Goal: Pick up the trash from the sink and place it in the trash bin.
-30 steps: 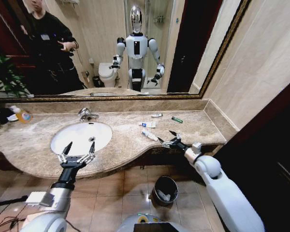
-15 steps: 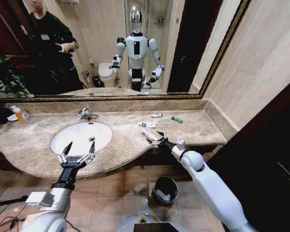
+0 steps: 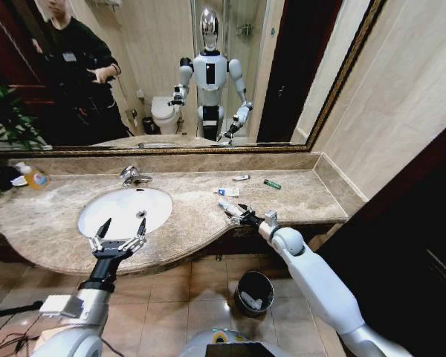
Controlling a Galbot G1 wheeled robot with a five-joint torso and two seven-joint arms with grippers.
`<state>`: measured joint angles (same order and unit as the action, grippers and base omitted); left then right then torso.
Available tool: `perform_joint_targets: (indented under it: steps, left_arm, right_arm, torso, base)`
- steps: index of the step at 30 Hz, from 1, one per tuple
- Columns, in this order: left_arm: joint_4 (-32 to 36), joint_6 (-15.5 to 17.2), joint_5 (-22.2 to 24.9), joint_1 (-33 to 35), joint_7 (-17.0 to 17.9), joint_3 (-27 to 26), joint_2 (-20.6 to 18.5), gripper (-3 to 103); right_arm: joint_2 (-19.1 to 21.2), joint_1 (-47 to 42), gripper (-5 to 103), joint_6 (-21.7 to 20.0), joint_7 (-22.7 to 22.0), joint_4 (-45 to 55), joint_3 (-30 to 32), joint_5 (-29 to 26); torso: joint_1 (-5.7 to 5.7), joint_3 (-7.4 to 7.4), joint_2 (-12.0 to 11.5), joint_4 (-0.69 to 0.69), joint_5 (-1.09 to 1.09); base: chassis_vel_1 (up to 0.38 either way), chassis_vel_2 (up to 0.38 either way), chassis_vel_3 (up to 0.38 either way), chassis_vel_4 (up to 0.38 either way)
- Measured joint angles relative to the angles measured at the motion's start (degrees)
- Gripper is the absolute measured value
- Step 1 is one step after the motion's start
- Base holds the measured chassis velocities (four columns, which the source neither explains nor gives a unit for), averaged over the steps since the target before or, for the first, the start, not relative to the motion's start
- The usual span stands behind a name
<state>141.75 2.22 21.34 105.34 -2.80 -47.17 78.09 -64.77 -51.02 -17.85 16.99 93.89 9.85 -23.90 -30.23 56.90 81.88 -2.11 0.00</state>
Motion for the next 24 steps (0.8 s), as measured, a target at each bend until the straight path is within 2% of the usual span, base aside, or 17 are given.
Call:
perform_joint_targets:
  steps: [2, 4, 5, 8, 9, 11, 13, 14, 15, 16, 19, 24]
  left_arm:
    - [0.0, 0.0, 0.0, 0.0, 0.0, 0.0, 0.0, 100]
    - [0.0, 0.0, 0.0, 0.0, 0.0, 0.0, 0.0, 100]
    - [0.0, 0.0, 0.0, 0.0, 0.0, 0.0, 0.0, 100]
    - [0.0, 0.0, 0.0, 0.0, 0.0, 0.0, 0.0, 100]
    - [0.0, 0.0, 0.0, 0.0, 0.0, 0.0, 0.0, 100]
    - [0.0, 0.0, 0.0, 0.0, 0.0, 0.0, 0.0, 100]
    - [0.0, 0.0, 0.0, 0.0, 0.0, 0.0, 0.0, 100]
    - [0.0, 0.0, 0.0, 0.0, 0.0, 0.0, 0.0, 100]
    - [0.0, 0.0, 0.0, 0.0, 0.0, 0.0, 0.0, 100]
    - [0.0, 0.0, 0.0, 0.0, 0.0, 0.0, 0.0, 100]
    - [0.0, 0.0, 0.0, 0.0, 0.0, 0.0, 0.0, 100]
    - [0.0, 0.0, 0.0, 0.0, 0.0, 0.0, 0.0, 100]
  right_arm:
    - [0.0, 0.0, 74, 0.0, 0.0, -0.1, 0.0, 0.0]
    - [-0.1, 0.0, 63, 0.0, 0.0, -0.2, -0.1, 0.0]
    - [-0.1, 0.0, 63, 0.0, 0.0, -0.2, -0.1, 0.0]
    - [-0.2, 0.0, 46, 0.1, 0.0, -0.2, -0.1, 0.1]
    - [-0.2, 0.0, 46, 0.1, 0.0, -0.2, -0.1, 0.1]
    - [-0.2, 0.0, 36, 0.1, 0.0, -0.1, -0.1, 0.1]
    - [-0.2, -0.1, 36, 0.1, 0.0, 0.0, -0.1, 0.2]
    - [-0.2, -0.2, 28, 0.1, 0.0, 0.1, -0.1, 0.2]
    - [-0.2, -0.3, 24, 0.1, -0.1, 0.3, 0.0, 0.2]
    - [-0.2, -0.3, 24, 0.1, -0.1, 0.3, 0.0, 0.2]
    - [-0.2, -0.9, 15, 0.2, -0.4, 0.7, 0.1, 0.3]
    - [-0.3, -1.3, 12, 0.3, -0.4, 1.1, 0.2, 0.4]
  torso:
    - [0.00, 0.00, 0.0, 0.00, 0.00]
    - [0.00, 0.00, 0.0, 0.00, 0.00]
    - [0.00, 0.00, 0.0, 0.00, 0.00]
    - [0.00, 0.00, 0.0, 0.00, 0.00]
    - [0.00, 0.00, 0.0, 0.00, 0.00]
    - [0.00, 0.00, 0.0, 0.00, 0.00]
    - [0.00, 0.00, 0.0, 0.00, 0.00]
    - [0.01, 0.00, 0.0, 0.00, 0.00]
    - [0.01, 0.00, 0.0, 0.00, 0.00]
    - [0.01, 0.00, 0.0, 0.00, 0.00]
    - [0.01, 0.00, 0.0, 0.00, 0.00]
    - [0.01, -0.01, 0.0, 0.00, 0.00]
  base:
    - [0.000, 0.000, 0.000, 0.000]
    - [0.000, 0.000, 0.000, 0.000]
    - [0.000, 0.000, 0.000, 0.000]
    - [0.000, 0.000, 0.000, 0.000]
    - [0.000, 0.000, 0.000, 0.000]
    - [0.000, 0.000, 0.000, 0.000]
    - [0.000, 0.000, 0.000, 0.000]
    - [0.000, 0.000, 0.000, 0.000]
    - [0.000, 0.000, 0.000, 0.000]
    - [0.000, 0.000, 0.000, 0.000]
    - [0.000, 0.000, 0.000, 0.000]
    - [0.000, 0.000, 0.000, 0.000]
